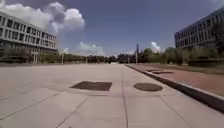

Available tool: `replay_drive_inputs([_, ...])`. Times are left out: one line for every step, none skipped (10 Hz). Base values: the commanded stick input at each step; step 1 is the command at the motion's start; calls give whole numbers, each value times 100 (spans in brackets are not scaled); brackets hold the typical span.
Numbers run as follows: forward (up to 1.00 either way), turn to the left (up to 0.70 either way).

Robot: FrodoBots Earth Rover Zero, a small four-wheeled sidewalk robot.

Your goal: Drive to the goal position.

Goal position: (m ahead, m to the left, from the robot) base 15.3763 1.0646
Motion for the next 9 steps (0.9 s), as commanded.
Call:
replay_drive_inputs([70,0])
replay_drive_inputs([70,0])
replay_drive_inputs([70,0])
replay_drive_inputs([70,0])
replay_drive_inputs([70,0])
replay_drive_inputs([70,0])
replay_drive_inputs([70,0])
replay_drive_inputs([70,-3])
replay_drive_inputs([70,-9])
